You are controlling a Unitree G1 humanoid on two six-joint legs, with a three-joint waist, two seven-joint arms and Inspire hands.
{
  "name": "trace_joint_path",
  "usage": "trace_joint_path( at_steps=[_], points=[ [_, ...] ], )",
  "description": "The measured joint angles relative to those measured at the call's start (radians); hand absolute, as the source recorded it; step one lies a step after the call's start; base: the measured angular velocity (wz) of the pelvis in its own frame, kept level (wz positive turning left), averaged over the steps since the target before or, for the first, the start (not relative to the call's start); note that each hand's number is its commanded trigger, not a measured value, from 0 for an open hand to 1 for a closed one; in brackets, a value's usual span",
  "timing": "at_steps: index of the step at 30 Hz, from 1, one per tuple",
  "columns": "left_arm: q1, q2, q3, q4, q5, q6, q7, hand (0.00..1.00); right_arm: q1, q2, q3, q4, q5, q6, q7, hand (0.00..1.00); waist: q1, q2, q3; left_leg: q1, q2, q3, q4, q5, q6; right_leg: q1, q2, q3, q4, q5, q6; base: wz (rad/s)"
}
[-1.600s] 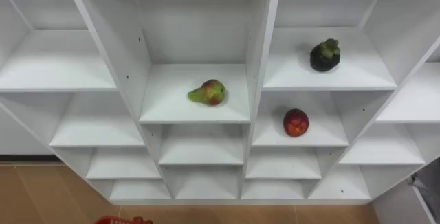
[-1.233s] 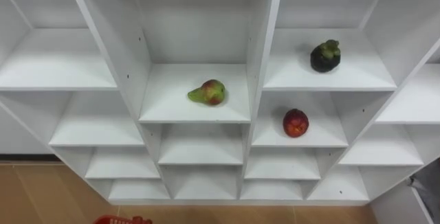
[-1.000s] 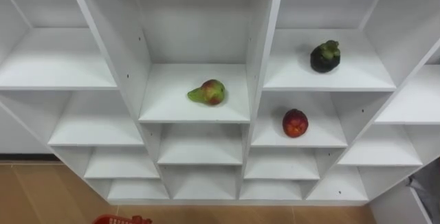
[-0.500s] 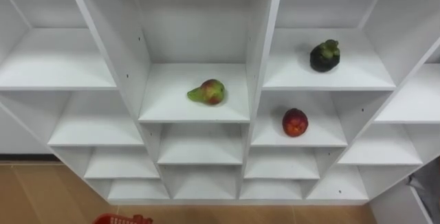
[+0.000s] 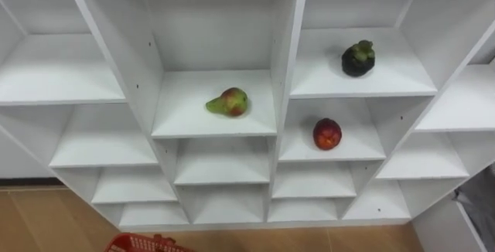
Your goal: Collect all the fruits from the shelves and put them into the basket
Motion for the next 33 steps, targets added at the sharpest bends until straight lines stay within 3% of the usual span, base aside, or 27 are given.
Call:
trace_joint_path(
  at_steps=[5,15,22,28,33],
  points=[
    [0.000,0.000,-0.001,-0.011,0.005,-0.004,-0.003,1.00,0.108,0.007,-0.001,-0.401,-0.068,-0.028,-0.014,0.00,-0.007,0.009,0.0013,-0.011,0.001,0.005,-0.001,0.000,0.000,-0.015,0.001,0.011,0.002,0.001,0.000,-0.03],
    [0.013,0.000,-0.002,-0.041,0.002,-0.026,-0.014,1.00,0.157,0.006,-0.003,-0.873,-0.122,-0.058,-0.052,0.00,-0.030,0.010,0.0024,-0.011,0.003,0.031,-0.009,0.000,0.000,-0.036,0.005,0.047,0.005,0.005,0.001,-0.12],
    [0.014,0.005,-0.024,-0.040,-0.001,-0.027,-0.014,1.00,0.133,0.000,0.006,-0.992,-0.142,-0.082,-0.103,0.00,-0.023,0.014,0.0022,-0.014,0.011,0.031,-0.009,-0.004,-0.002,-0.046,0.012,0.047,0.020,0.009,-0.003,-0.02],
    [0.032,0.005,-0.030,-0.041,-0.001,-0.027,-0.023,1.00,0.110,-0.011,0.005,-1.093,-0.141,-0.085,-0.149,0.00,-0.022,0.028,-0.0053,-0.020,0.015,0.031,-0.003,-0.003,-0.003,-0.050,0.015,0.047,0.022,0.013,-0.007,0.00],
    [0.035,0.008,-0.074,-0.041,0.000,-0.027,-0.022,1.00,0.065,-0.012,0.022,-1.098,-0.150,-0.090,-0.193,0.00,-0.023,0.028,-0.0032,-0.019,0.015,0.031,0.000,-0.003,-0.003,-0.047,0.014,0.047,0.033,0.013,-0.007,0.00]
  ],
)
